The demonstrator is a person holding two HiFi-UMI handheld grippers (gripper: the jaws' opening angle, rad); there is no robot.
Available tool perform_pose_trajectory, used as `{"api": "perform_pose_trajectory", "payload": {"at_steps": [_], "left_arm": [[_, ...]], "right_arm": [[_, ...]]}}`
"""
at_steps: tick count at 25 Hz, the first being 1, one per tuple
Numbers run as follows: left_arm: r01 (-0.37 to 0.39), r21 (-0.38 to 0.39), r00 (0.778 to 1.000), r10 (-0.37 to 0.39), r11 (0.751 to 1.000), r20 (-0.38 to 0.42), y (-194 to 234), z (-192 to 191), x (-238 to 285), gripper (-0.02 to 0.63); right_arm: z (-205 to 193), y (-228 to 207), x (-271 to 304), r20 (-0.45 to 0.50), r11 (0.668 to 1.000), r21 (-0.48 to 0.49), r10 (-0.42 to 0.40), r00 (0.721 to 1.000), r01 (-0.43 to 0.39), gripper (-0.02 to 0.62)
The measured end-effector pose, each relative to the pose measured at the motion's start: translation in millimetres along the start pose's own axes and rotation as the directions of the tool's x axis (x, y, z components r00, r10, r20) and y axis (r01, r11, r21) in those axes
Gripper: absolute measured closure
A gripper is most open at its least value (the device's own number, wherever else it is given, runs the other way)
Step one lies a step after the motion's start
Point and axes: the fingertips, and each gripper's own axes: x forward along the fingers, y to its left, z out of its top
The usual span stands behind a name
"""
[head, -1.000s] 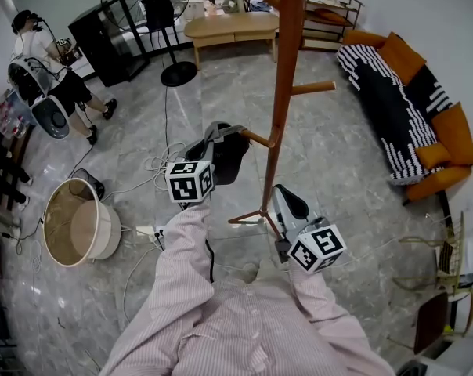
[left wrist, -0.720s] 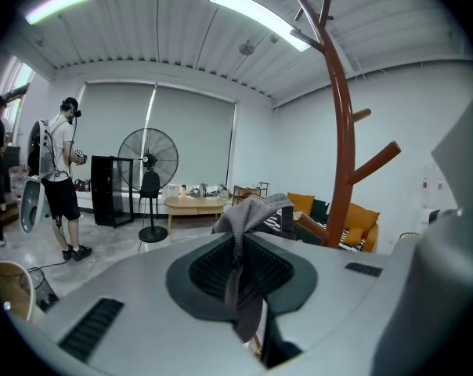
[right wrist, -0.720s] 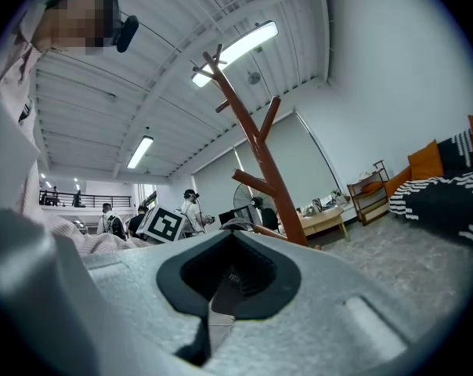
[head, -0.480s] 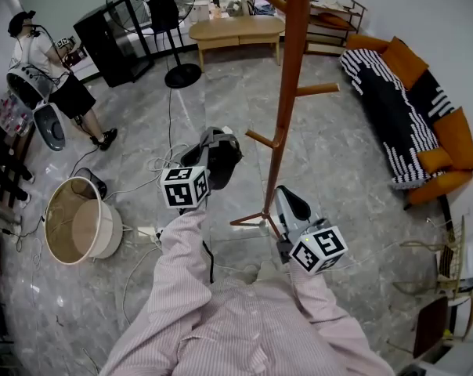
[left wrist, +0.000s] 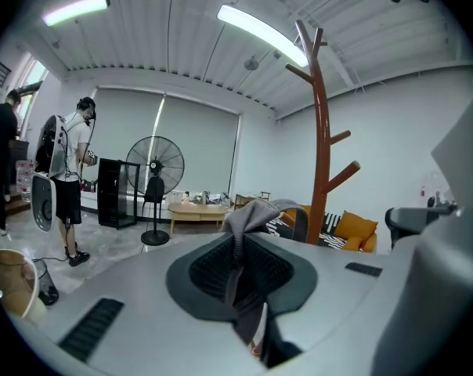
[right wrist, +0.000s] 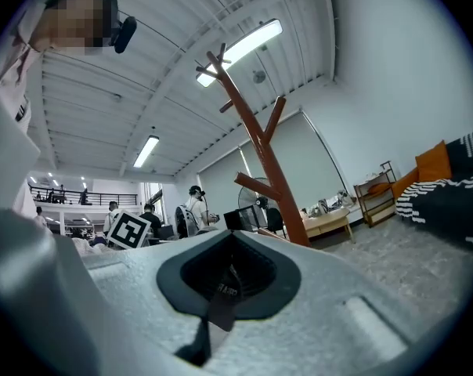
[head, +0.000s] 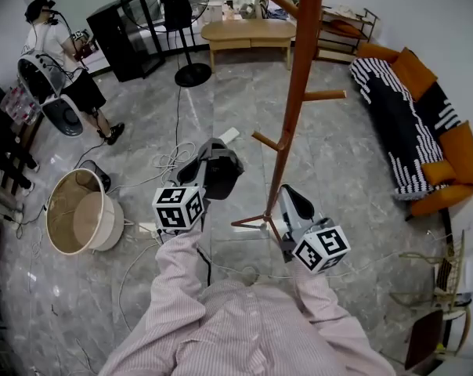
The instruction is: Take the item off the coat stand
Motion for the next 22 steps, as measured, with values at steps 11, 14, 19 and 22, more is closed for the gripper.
{"api": "perform_pose_trajectory", "payload": {"at_steps": [11,14,19,22], "left_arm": [[-0.024,-0.017,0.999,0.025,1.0,0.022,-32,1,-56,0.572],[-0.026,-0.02,0.999,0.027,0.999,0.032,-41,2,-67,0.572],[-0.022,-0.021,0.999,0.023,1.0,0.048,-56,6,-81,0.572],[-0.013,-0.022,0.999,0.014,1.0,0.052,-64,6,-89,0.572]], "right_arm": [[13,-14,-17,-0.032,1.0,0.0,0.017,0.999,-0.017,0.591],[16,-18,-22,-0.032,1.0,-0.001,0.014,0.999,-0.014,0.591],[22,-29,-29,-0.027,1.0,-0.001,-0.003,1.0,0.003,0.591],[26,-34,-33,-0.018,1.0,0.002,-0.016,1.0,0.016,0.591]]}}
